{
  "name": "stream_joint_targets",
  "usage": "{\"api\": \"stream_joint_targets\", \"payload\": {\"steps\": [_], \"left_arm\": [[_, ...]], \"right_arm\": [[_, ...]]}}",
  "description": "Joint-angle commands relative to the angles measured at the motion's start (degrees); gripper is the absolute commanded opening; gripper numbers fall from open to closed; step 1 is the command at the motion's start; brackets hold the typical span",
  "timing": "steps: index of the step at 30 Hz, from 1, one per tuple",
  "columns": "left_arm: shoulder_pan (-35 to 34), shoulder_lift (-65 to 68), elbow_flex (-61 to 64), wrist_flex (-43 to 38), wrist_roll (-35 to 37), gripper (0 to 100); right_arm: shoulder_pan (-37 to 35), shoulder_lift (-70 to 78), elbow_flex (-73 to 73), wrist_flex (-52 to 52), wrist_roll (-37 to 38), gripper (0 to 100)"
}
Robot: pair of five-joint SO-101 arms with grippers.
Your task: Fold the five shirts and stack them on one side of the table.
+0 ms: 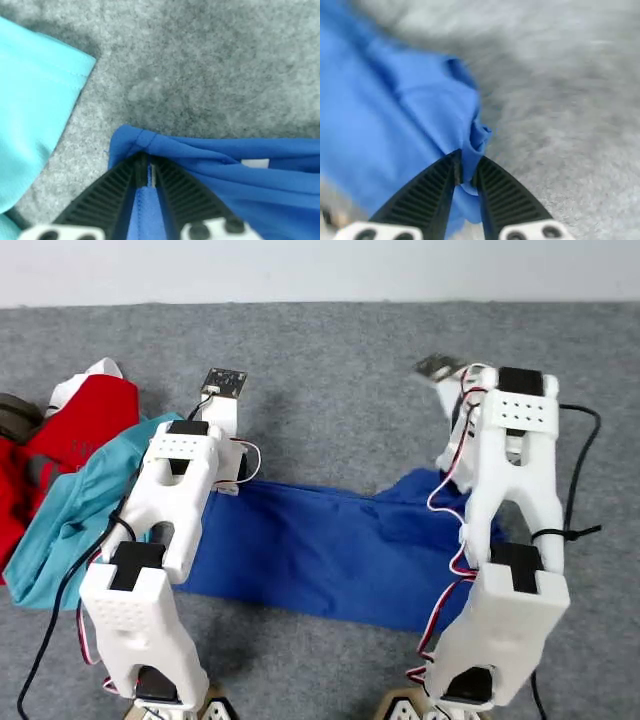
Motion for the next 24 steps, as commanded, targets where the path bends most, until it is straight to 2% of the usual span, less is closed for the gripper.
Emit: {"api": "stream_joint_targets", "payload": {"steps": [1, 6, 13, 24], "left_arm": [[-0.8, -0.2, -0.5, -0.8, 0.4, 2], [-0.8, -0.2, -0.5, -0.8, 0.4, 2], [-0.8, -0.2, -0.4, -0.8, 0.4, 2], [-0.8, -0.2, -0.4, -0.8, 0.4, 2]], "right_arm": [[0.3, -3.5, 1.5, 3.8, 11.0, 1.1], [0.7, -3.8, 12.7, 2.1, 20.2, 1.1], [-0.5, -4.1, 26.8, -7.6, 19.8, 1.1], [-2.2, -13.6, 27.7, -32.0, -2.5, 1.1]]}}
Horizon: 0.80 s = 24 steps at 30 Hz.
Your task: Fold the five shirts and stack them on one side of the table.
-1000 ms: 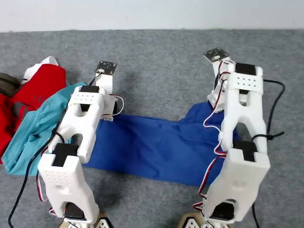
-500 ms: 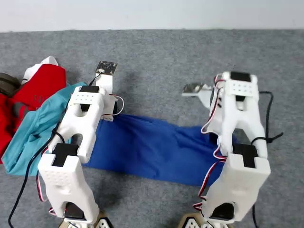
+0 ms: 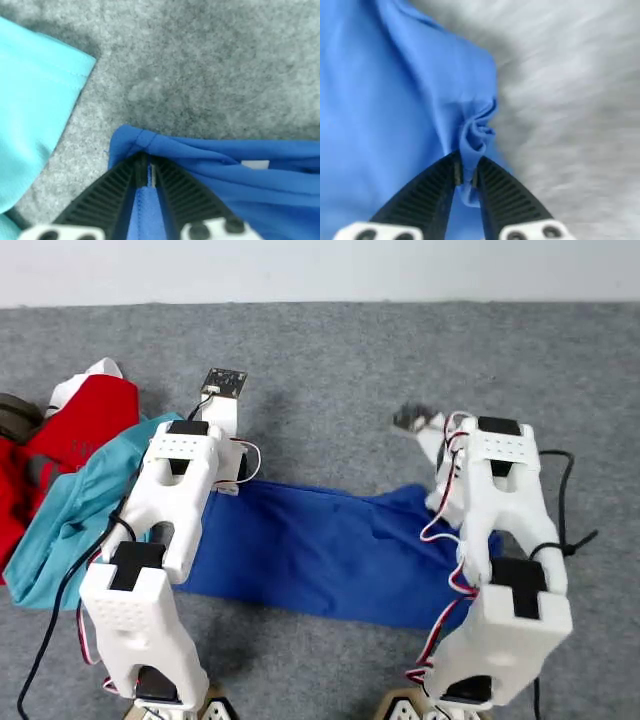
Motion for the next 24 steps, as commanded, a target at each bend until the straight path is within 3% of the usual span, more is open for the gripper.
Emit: {"api": "stream_joint_targets", "payload": {"steps": [1, 6, 13, 16, 20, 24], "left_arm": [[-0.8, -0.2, -0.4, -0.8, 0.4, 2], [-0.8, -0.2, -0.4, -0.8, 0.4, 2], [-0.8, -0.2, -0.4, -0.8, 0.4, 2], [-0.8, -0.2, -0.4, -0.8, 0.4, 2], [-0.8, -0.2, -0.4, -0.8, 0.4, 2], [-0.8, -0.2, -0.4, -0.8, 0.4, 2]], "right_arm": [[-1.4, -5.9, -0.2, -8.0, -7.8, 1.1], [-1.5, -7.2, 0.3, -16.6, -14.4, 1.1], [-0.7, -3.8, 1.0, -18.4, -15.3, 1.6], [1.6, -0.9, 0.8, -18.1, -16.6, 8.4], [6.3, -0.8, 0.8, -17.4, -25.1, 22.0], [8.0, -6.4, 0.7, -11.6, -25.6, 21.2]]}}
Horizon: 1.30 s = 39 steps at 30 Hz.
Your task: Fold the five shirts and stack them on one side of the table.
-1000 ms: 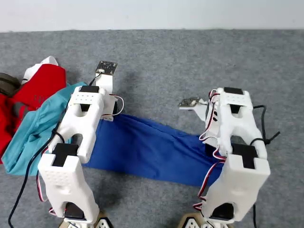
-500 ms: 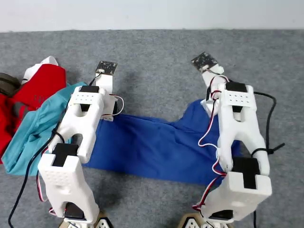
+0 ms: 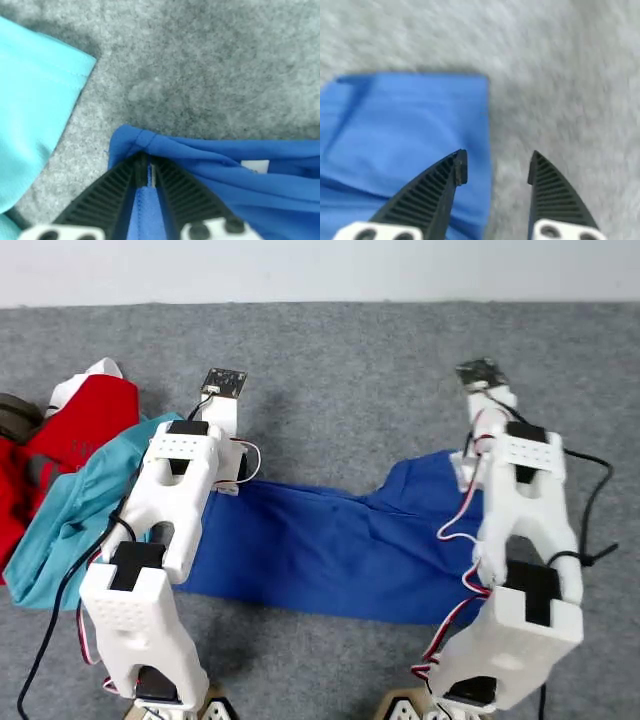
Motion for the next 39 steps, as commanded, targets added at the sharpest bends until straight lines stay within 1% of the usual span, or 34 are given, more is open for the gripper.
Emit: {"api": "stream_joint_targets", "payload": {"steps": [1, 6, 8, 10, 13, 17, 19, 21, 22, 24, 25, 27, 30, 35, 37, 39], "left_arm": [[-0.8, -0.2, -0.4, -0.8, 0.4, 2], [-0.8, -0.2, -0.4, -0.8, 0.4, 2], [-0.4, -0.2, -0.4, -0.8, 0.4, 2], [0.2, -0.2, -0.3, -0.8, 0.4, 2], [0.3, -0.1, -0.3, -0.8, 0.4, 2], [0.3, -0.1, -0.3, -0.8, 0.4, 2], [0.3, -0.1, -0.3, -0.8, 0.4, 2], [0.3, -0.1, -0.3, -0.8, 0.4, 2], [0.3, -0.1, -0.3, -0.8, 0.4, 2], [0.3, -0.1, -0.3, -0.8, 0.4, 2], [0.3, -0.1, -0.3, -0.8, 0.4, 2], [0.4, -0.1, -0.3, -0.8, 0.4, 2], [0.4, -0.1, -0.3, -0.8, 0.4, 2], [0.4, -0.1, -0.2, -0.8, 0.3, 2], [0.4, -0.1, -0.2, -0.8, 0.2, 2], [0.4, -0.1, -0.2, -0.6, 0.2, 2]], "right_arm": [[1.2, -7.8, -0.6, 5.8, -1.3, 20.9], [-0.3, -20.3, 0.2, 24.0, -0.9, 20.8], [-1.5, -24.3, 3.1, 29.1, 2.8, 20.8], [-4.4, -27.7, 9.1, 30.3, 7.1, 20.8], [-9.5, -31.9, 20.8, 24.9, 9.9, 20.8], [-14.2, -34.5, 32.7, 10.2, 9.0, 20.8], [-13.0, -34.5, 35.1, 2.8, 8.4, 20.8], [-9.2, -34.4, 34.2, -3.2, 4.4, 20.9], [-7.3, -34.4, 32.4, -5.0, 2.1, 21.0], [-3.7, -33.8, 27.3, -4.5, -0.3, 21.1], [-2.6, -32.7, 23.6, -2.1, 0.1, 21.1], [-2.0, -28.6, 13.8, 6.6, 3.3, 21.2], [-2.0, -18.7, -2.1, 19.5, 11.9, 21.2], [-1.6, 2.6, -26.5, 36.0, 31.6, 20.9], [-1.6, 11.3, -36.0, 41.8, 40.0, 20.9], [-1.6, 19.2, -46.0, 45.6, 45.0, 20.8]]}}
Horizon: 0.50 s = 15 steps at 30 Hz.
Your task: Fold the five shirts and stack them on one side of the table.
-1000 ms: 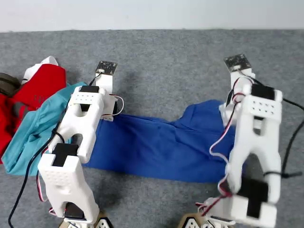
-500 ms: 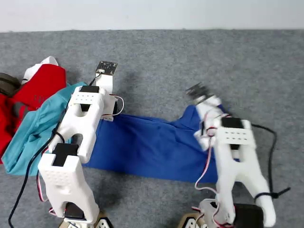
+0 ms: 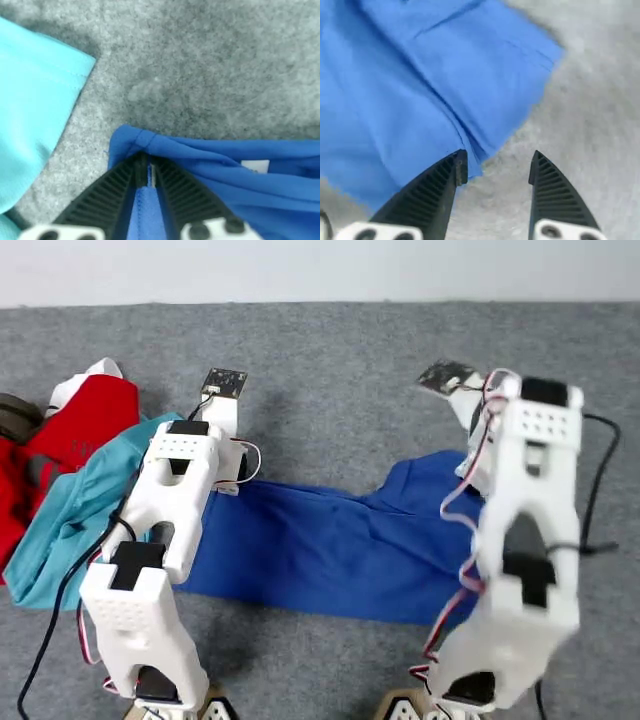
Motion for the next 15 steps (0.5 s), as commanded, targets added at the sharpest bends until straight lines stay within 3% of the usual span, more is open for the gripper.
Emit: {"api": "stream_joint_targets", "payload": {"steps": [1, 9, 15], "left_arm": [[0.4, -0.3, -0.2, -0.6, 0.1, 2], [0.4, -0.3, -0.2, -0.7, 0.0, 2], [0.4, -0.3, -0.2, -0.7, 0.0, 2]], "right_arm": [[0.3, 13.3, -21.1, 7.3, 10.7, 20.8], [-1.0, 39.4, -54.2, 8.2, 15.7, 20.8], [-1.9, 49.7, -60.1, 8.3, 15.7, 20.7]]}}
